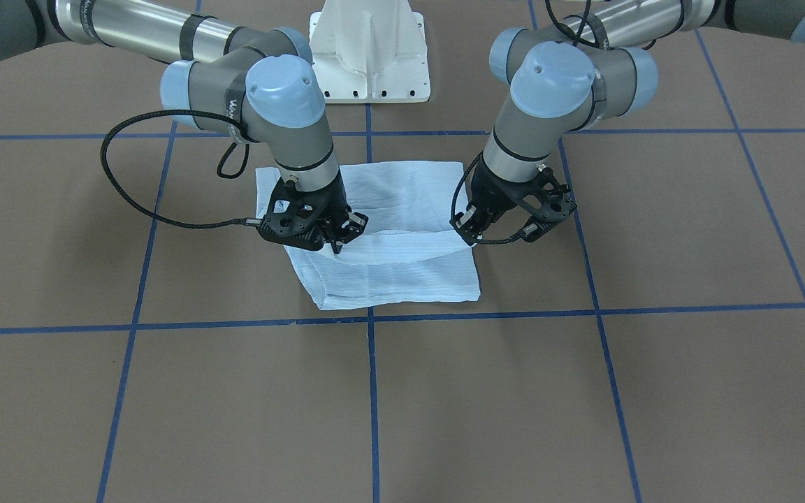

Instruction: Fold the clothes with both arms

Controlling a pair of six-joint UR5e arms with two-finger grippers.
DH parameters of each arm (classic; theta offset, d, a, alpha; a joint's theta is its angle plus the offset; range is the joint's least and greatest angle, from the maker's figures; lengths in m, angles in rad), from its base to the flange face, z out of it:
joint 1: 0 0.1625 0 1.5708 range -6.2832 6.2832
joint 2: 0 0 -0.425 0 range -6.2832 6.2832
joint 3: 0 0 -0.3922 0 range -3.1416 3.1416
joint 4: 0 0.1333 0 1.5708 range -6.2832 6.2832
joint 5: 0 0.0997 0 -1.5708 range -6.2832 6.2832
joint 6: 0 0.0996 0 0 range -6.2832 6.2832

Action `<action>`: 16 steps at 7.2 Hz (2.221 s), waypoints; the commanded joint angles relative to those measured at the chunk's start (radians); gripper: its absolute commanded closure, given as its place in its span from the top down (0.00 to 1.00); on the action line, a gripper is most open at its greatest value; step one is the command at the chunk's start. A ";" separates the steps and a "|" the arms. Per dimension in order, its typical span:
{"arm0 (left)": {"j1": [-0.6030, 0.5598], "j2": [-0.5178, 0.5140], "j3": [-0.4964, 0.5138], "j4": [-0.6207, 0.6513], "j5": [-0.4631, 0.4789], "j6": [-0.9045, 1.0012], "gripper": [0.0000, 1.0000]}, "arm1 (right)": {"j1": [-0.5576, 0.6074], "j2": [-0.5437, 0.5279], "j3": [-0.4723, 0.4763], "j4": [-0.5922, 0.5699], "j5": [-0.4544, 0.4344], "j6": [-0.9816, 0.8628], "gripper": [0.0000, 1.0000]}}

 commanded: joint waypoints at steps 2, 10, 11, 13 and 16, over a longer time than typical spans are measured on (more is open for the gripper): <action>-0.002 -0.006 0.042 -0.048 0.000 0.001 0.00 | 0.010 0.011 -0.054 0.071 0.000 -0.002 0.00; -0.083 0.014 0.063 -0.039 -0.003 0.128 0.99 | 0.107 0.013 -0.152 0.206 0.050 -0.108 1.00; -0.085 0.032 0.054 -0.039 -0.003 0.151 0.99 | 0.121 0.000 -0.140 0.197 0.072 -0.153 1.00; -0.109 0.168 -0.101 -0.036 0.002 0.386 0.99 | 0.235 -0.164 -0.022 0.134 0.141 -0.414 1.00; -0.267 0.305 -0.156 -0.034 -0.001 0.720 0.99 | 0.415 -0.285 0.179 -0.215 0.150 -0.988 1.00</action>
